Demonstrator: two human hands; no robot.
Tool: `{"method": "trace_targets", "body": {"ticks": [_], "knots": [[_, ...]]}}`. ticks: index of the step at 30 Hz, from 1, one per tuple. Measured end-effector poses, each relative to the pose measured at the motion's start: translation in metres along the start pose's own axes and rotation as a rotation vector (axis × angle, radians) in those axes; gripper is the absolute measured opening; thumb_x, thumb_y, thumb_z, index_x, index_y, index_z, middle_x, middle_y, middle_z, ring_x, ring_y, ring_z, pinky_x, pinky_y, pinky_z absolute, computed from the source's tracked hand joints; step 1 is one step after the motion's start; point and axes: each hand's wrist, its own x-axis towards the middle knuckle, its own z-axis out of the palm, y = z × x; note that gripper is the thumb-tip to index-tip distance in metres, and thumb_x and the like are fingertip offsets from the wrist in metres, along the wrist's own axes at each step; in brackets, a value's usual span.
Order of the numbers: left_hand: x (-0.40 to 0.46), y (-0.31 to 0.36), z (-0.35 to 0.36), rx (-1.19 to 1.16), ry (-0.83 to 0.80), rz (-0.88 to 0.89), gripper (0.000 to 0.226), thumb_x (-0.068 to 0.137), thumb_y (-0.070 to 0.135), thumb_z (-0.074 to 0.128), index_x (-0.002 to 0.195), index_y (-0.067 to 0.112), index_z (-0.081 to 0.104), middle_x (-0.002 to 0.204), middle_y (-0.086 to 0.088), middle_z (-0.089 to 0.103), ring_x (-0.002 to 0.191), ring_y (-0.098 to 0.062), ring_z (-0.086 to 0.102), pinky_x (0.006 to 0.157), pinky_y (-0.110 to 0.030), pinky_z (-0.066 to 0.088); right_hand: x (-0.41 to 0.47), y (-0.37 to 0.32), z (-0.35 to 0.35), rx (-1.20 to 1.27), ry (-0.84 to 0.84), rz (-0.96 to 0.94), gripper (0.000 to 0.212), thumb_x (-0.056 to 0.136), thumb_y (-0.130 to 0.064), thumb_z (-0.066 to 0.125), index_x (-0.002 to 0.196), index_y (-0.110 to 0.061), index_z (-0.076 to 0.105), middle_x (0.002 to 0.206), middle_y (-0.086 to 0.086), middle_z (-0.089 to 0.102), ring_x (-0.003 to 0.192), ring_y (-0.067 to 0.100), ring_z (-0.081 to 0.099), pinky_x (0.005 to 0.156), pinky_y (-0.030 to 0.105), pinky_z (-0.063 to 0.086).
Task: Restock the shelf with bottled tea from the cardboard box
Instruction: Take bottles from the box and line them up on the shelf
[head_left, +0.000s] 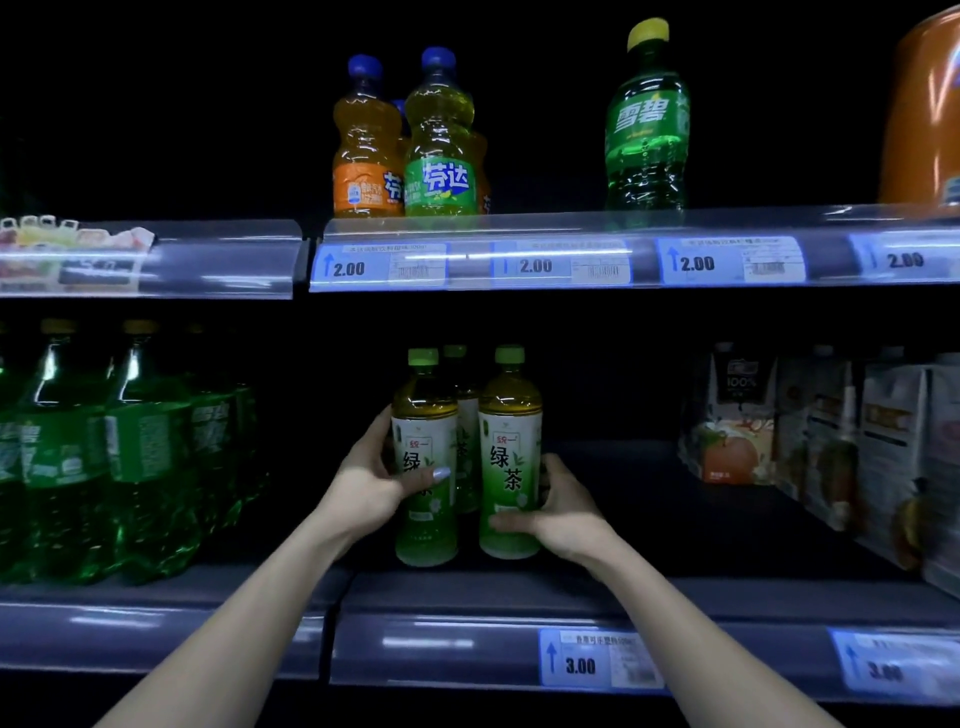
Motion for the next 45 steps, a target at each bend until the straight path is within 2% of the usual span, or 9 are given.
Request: {"method": "trace_targets", "body": {"ticks": [4, 10, 18, 22, 26, 29, 35, 41, 45], "knots": [[0.015, -0.019, 0.009, 0.018, 0.103, 0.029, 0.079, 0.067, 0.011, 0.080, 0.135, 0.023, 0.043, 0.122, -0.002, 0.065, 0.113, -0.017, 0.061, 0.098, -0.045, 0.050, 0.007, -0.002, 0.003, -0.020, 0.009, 0.015, 0.071, 0.061, -0.015, 0.086, 0.120, -0.014, 0.046, 0.107, -0.001, 0.063, 0.097, 0.016, 0.060, 0.077, 0.024, 0.049], [0.020, -0.044, 0.013, 0.088, 0.037, -0.015, 0.115, 0.058, 0.008, 0.086, 0.148, 0.031, 0.018, 0.137, 0.003, 0.054, 0.128, -0.015, 0.048, 0.107, -0.043, 0.042, 0.017, 0.006, 0.002, 0.005, 0.004, 0.038, 0.063, 0.064, -0.011, 0.083, 0.117, -0.011, 0.049, 0.104, 0.001, 0.062, 0.102, 0.020, 0.062, 0.089, 0.034, 0.052], [0.025, -0.046, 0.026, 0.132, 0.039, 0.016, 0.118, 0.057, 0.016, 0.087, 0.148, 0.035, 0.015, 0.129, 0.017, 0.049, 0.124, -0.005, 0.045, 0.104, -0.028, 0.040, 0.021, 0.005, -0.003, 0.000, -0.052, 0.059, 0.064, 0.066, -0.011, 0.083, 0.118, -0.013, 0.047, 0.105, -0.002, 0.059, 0.101, 0.016, 0.058, 0.086, 0.030, 0.049], [0.028, -0.050, 0.027, 0.145, 0.031, 0.020, 0.119, 0.053, 0.030, 0.088, 0.146, 0.043, 0.015, 0.134, 0.009, 0.056, 0.125, -0.010, 0.050, 0.105, -0.040, 0.045, 0.024, 0.008, -0.004, 0.003, -0.044, 0.066, 0.061, 0.064, -0.011, 0.084, 0.112, -0.016, 0.047, 0.105, -0.002, 0.061, 0.104, 0.018, 0.061, 0.090, 0.032, 0.051], [0.028, -0.053, 0.027, 0.142, 0.051, -0.001, 0.120, 0.052, 0.030, 0.088, 0.145, 0.044, 0.013, 0.136, 0.006, 0.053, 0.126, -0.011, 0.048, 0.106, -0.043, 0.044, 0.024, 0.009, -0.004, -0.003, -0.027, 0.075, 0.064, 0.062, -0.012, 0.085, 0.115, -0.014, 0.049, 0.107, 0.000, 0.063, 0.104, 0.020, 0.062, 0.091, 0.034, 0.051], [0.028, -0.052, 0.029, 0.191, 0.066, -0.011, 0.123, 0.046, 0.046, 0.084, 0.143, 0.051, 0.008, 0.137, 0.001, 0.052, 0.128, -0.015, 0.047, 0.107, -0.044, 0.043, 0.022, 0.008, -0.003, 0.006, -0.015, 0.083, 0.064, 0.064, -0.011, 0.084, 0.117, -0.014, 0.049, 0.110, 0.002, 0.063, 0.105, 0.020, 0.061, 0.093, 0.036, 0.051], [0.020, -0.042, 0.029, 0.361, 0.024, -0.058, 0.126, 0.055, 0.036, 0.086, 0.147, 0.037, 0.000, 0.137, -0.007, 0.050, 0.127, -0.025, 0.048, 0.103, -0.043, 0.045, 0.011, 0.005, 0.001, -0.048, -0.055, 0.110, 0.070, 0.068, -0.019, 0.082, 0.128, -0.012, 0.046, 0.128, 0.006, 0.061, 0.114, 0.023, 0.059, 0.097, 0.032, 0.047], [-0.036, -0.013, 0.002, 0.543, 0.048, -0.035, 0.090, 0.074, 0.039, 0.073, 0.147, 0.023, 0.023, 0.138, -0.011, 0.044, 0.127, -0.026, 0.046, 0.100, -0.034, 0.042, -0.042, -0.024, 0.001, -0.068, 0.020, 0.040, 0.102, 0.075, -0.022, 0.077, 0.149, -0.009, 0.007, 0.140, 0.005, 0.049, 0.119, 0.013, 0.048, 0.088, 0.020, 0.035], [-0.085, -0.001, -0.021, 0.527, 0.049, 0.041, 0.053, 0.080, 0.038, 0.067, 0.128, 0.024, 0.050, 0.118, -0.002, 0.054, 0.115, -0.019, 0.053, 0.094, -0.034, 0.046, -0.094, -0.040, 0.012, -0.024, 0.100, -0.038, 0.071, 0.078, -0.024, 0.074, 0.138, -0.016, 0.038, 0.127, 0.002, 0.058, 0.113, 0.011, 0.053, 0.097, 0.025, 0.042]]}}
